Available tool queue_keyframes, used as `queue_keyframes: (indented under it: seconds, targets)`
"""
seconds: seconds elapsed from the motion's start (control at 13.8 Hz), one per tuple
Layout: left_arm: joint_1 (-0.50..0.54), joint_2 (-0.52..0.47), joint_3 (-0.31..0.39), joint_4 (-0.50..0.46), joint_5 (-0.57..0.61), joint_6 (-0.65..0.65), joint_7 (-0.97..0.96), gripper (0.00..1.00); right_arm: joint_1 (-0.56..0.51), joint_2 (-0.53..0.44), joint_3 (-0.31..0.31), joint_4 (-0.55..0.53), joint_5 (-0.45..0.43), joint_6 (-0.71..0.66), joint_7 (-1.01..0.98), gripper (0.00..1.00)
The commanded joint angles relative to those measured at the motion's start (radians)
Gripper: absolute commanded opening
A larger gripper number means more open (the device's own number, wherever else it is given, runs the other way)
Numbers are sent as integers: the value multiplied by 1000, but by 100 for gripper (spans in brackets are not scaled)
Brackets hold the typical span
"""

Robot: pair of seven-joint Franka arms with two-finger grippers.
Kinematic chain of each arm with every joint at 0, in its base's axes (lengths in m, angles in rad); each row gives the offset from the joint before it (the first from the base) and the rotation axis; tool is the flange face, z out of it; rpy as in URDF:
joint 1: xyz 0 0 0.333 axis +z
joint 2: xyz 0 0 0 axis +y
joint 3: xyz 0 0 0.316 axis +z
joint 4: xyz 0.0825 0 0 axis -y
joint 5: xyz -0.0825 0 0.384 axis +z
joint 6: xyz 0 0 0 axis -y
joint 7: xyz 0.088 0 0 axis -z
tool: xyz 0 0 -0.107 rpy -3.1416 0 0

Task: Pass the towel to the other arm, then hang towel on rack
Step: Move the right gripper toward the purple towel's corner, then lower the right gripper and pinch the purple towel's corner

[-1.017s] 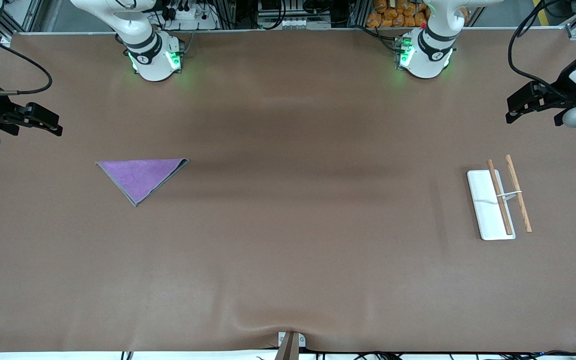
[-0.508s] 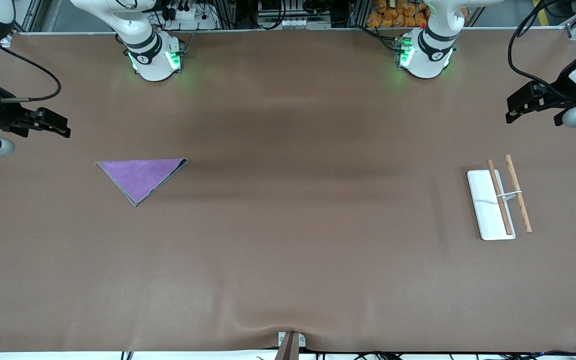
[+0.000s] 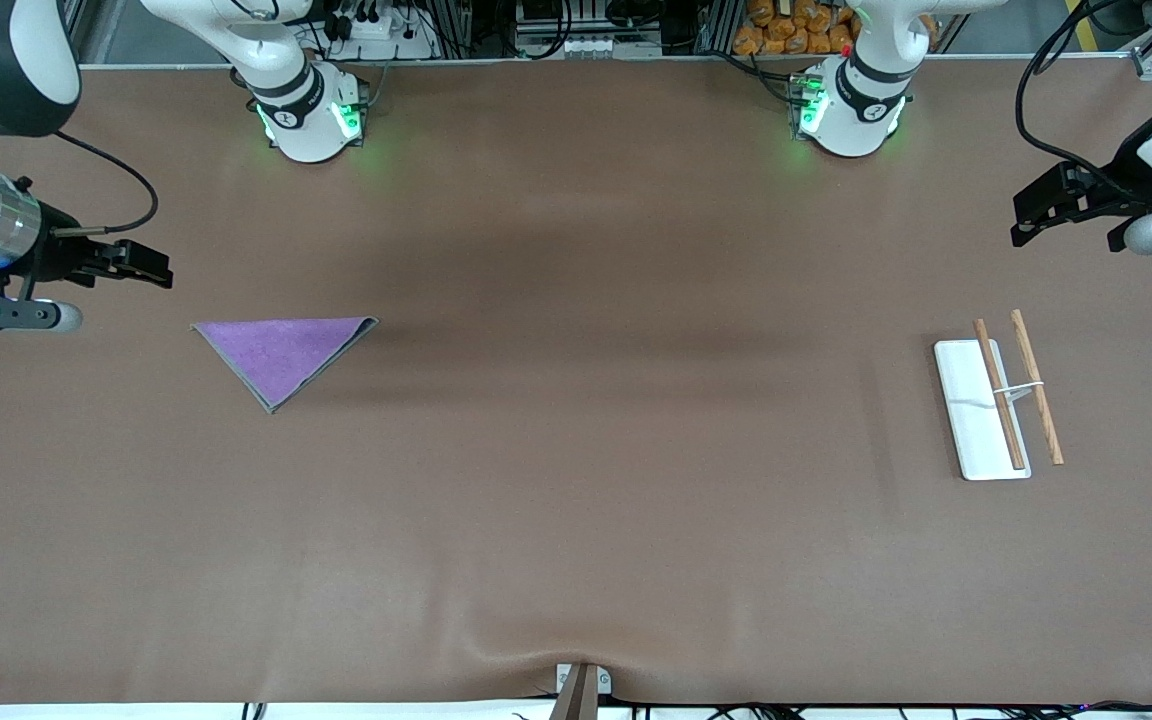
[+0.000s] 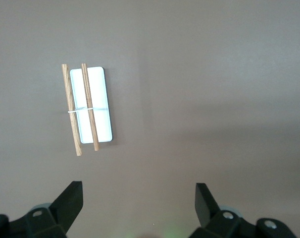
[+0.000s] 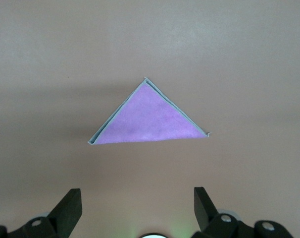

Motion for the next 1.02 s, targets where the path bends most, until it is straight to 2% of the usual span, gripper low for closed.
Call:
queue_keyframes:
  seconds: [0.0, 0.94]
  targets:
    - [5, -14, -5, 1, -8, -14, 16, 100, -30, -30, 8, -79, 11, 72, 0, 100]
    - [5, -8, -5, -1, -15, -14, 5, 100, -73, -52, 4, -416, 8, 428, -38, 100]
